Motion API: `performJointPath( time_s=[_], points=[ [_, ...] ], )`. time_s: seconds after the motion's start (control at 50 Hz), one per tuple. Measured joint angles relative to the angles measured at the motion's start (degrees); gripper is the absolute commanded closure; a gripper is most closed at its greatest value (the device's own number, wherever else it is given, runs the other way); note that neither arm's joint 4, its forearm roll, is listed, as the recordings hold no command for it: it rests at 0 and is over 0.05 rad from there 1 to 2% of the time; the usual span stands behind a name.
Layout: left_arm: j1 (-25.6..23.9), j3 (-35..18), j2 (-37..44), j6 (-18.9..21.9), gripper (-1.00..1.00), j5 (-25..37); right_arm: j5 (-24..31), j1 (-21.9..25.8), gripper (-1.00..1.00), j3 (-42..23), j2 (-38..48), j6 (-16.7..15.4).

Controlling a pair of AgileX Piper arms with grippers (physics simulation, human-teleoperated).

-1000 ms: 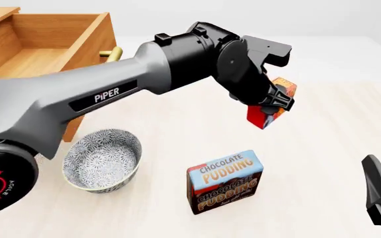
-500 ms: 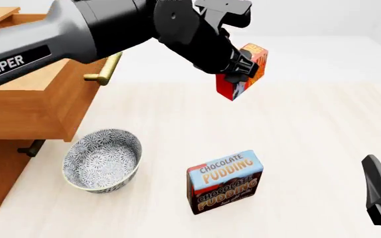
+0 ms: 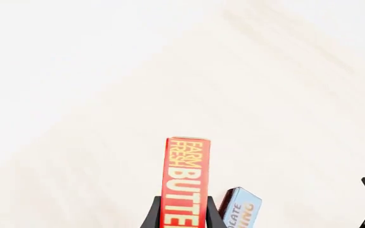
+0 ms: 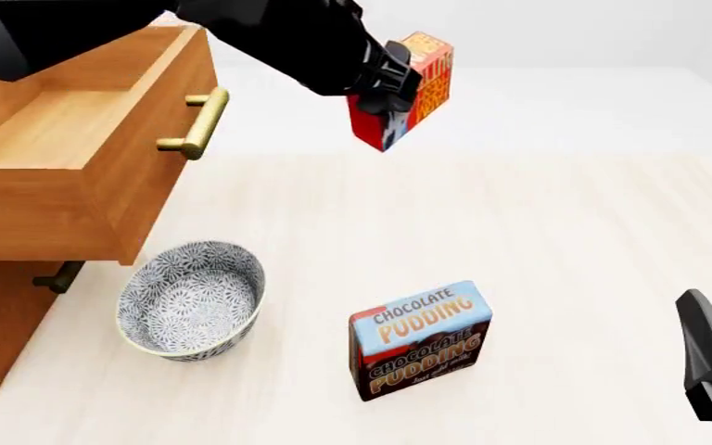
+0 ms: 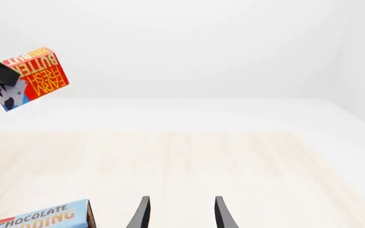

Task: Put the butter at the back in the top drawer of the cabinet and close it.

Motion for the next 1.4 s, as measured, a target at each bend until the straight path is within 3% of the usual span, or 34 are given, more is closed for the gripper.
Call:
performJointPath(
  time_s=[0.54, 1.4],
  points=[
    [6.76, 3.31, -10.25, 3.71, 1.00, 3.20, 0.00, 0.00, -1.00, 0.00, 0.00, 0.00],
    [17.61, 8.81, -23.97, 6.39, 1.00, 8.18, 0.00, 0.00, -1.00, 0.00, 0.00, 0.00]
  ],
)
